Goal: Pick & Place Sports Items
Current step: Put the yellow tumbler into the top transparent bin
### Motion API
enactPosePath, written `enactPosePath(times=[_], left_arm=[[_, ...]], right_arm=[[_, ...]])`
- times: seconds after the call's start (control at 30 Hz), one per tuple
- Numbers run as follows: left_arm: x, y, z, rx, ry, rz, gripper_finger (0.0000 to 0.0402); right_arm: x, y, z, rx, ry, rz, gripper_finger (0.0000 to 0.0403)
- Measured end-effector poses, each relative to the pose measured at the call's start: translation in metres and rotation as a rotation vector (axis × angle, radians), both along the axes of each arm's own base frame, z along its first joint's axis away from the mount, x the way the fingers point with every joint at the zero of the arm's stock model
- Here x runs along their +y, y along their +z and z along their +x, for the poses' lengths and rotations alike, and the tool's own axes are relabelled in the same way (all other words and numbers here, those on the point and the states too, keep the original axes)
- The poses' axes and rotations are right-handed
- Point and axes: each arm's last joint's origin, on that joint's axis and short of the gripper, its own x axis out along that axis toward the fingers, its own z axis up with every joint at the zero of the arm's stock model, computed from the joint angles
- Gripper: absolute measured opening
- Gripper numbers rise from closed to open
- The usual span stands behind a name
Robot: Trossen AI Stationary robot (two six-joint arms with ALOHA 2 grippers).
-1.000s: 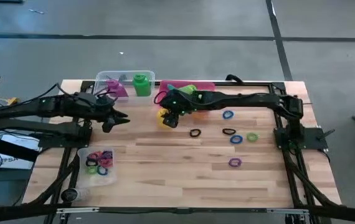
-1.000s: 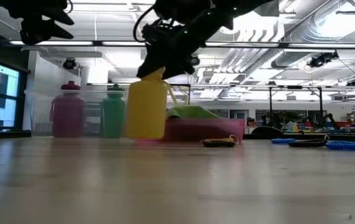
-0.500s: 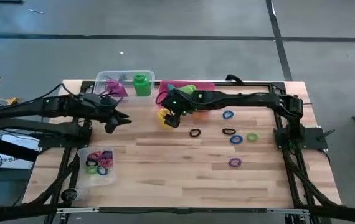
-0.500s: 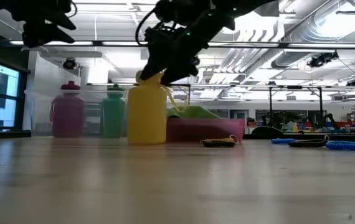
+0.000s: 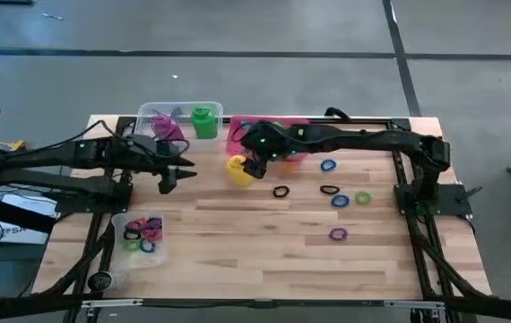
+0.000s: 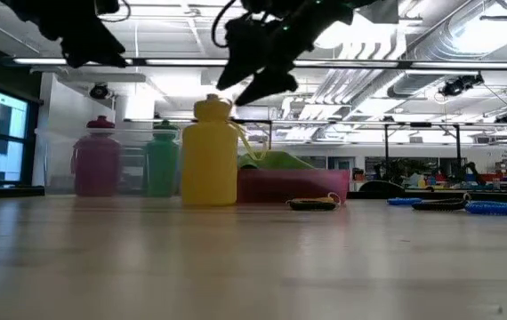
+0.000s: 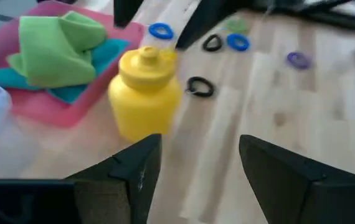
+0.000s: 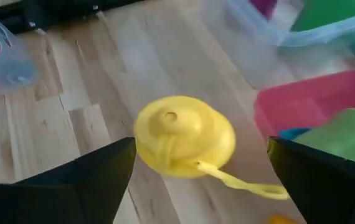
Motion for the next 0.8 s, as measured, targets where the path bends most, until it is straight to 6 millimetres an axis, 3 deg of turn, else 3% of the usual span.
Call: enactPosePath(times=[0.13,0.5,0.8], left_arm=[[0.003,-0.007,0.014,0.049,0.001,0.073,0.0211],[0.017,-0.029,0.062,0.104,0.047,0.193,0.0376],[0.034,-0.041,0.091,0.055,0.054,0.225,0.0396]], right_arm=[[-0.003,0.018,-0.016,-0.01,-0.022,0.005,0.0294],[-0.012,0.066,-0.071,-0.009,-0.12,-0.028,0.0294],[-0.015,0.098,-0.119,-0.018,-0.202,-0.029,0.0294]])
